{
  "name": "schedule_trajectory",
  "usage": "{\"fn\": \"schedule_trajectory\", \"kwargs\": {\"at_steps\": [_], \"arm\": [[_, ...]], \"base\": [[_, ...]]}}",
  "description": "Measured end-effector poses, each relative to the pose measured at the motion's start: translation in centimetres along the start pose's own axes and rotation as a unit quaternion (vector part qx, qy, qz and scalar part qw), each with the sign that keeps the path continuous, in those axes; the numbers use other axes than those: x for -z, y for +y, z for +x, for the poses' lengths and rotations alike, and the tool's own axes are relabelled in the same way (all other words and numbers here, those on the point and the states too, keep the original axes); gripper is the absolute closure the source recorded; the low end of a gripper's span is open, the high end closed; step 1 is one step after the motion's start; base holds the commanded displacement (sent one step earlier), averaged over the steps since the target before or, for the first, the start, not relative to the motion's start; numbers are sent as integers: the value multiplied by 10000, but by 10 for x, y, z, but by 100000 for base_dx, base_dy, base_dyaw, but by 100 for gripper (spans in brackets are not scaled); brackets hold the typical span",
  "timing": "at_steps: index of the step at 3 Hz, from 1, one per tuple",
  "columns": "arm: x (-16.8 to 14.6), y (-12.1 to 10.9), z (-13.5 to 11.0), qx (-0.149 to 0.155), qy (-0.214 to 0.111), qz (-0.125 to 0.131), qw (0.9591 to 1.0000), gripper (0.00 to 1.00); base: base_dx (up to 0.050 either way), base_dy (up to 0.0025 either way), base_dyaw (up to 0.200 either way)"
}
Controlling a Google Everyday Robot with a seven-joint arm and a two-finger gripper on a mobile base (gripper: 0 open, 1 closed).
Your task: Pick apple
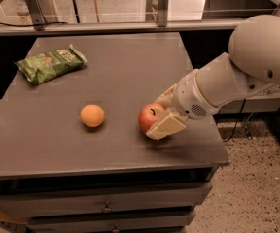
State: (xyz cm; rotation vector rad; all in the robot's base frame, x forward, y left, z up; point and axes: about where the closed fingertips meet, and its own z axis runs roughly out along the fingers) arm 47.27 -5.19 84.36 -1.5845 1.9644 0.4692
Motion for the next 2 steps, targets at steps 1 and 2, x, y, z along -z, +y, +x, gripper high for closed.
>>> {"fn": "schedule_trajectory", "kwargs": {"at_steps": [1,2], "arm": [[-2,1,3,-55,6,-11,10000,65],[4,-3,3,-101,9,56,9999,88]], "base": [[0,0,0],[0,0,0]]}}
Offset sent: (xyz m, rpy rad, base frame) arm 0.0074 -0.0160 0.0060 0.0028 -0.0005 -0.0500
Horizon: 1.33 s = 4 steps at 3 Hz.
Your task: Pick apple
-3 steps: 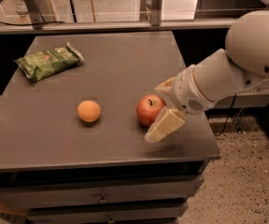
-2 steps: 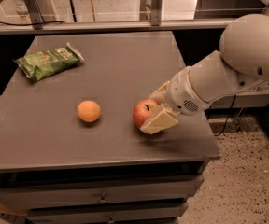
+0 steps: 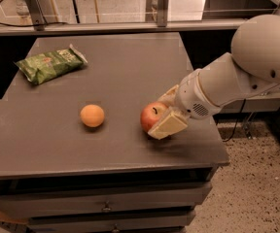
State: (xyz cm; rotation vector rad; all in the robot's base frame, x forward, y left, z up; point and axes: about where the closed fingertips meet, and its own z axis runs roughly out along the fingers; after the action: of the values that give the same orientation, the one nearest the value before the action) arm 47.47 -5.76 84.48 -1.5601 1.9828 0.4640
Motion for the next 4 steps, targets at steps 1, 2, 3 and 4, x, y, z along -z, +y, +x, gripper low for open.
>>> {"fn": "schedule_trajectory", "kwargs": {"at_steps": [1,2,3,4], "arm": [[19,-13,-5,-17,-61,167,9998,100],[51,-33,-13,-87,-227,428,9988,100],[86,-48,-26,-183,-492,635,9966,100],[115,-52,-38,-192,-740,706,9946,100]], "base": [[0,0,0],[0,0,0],[0,0,0],[0,0,0]]}}
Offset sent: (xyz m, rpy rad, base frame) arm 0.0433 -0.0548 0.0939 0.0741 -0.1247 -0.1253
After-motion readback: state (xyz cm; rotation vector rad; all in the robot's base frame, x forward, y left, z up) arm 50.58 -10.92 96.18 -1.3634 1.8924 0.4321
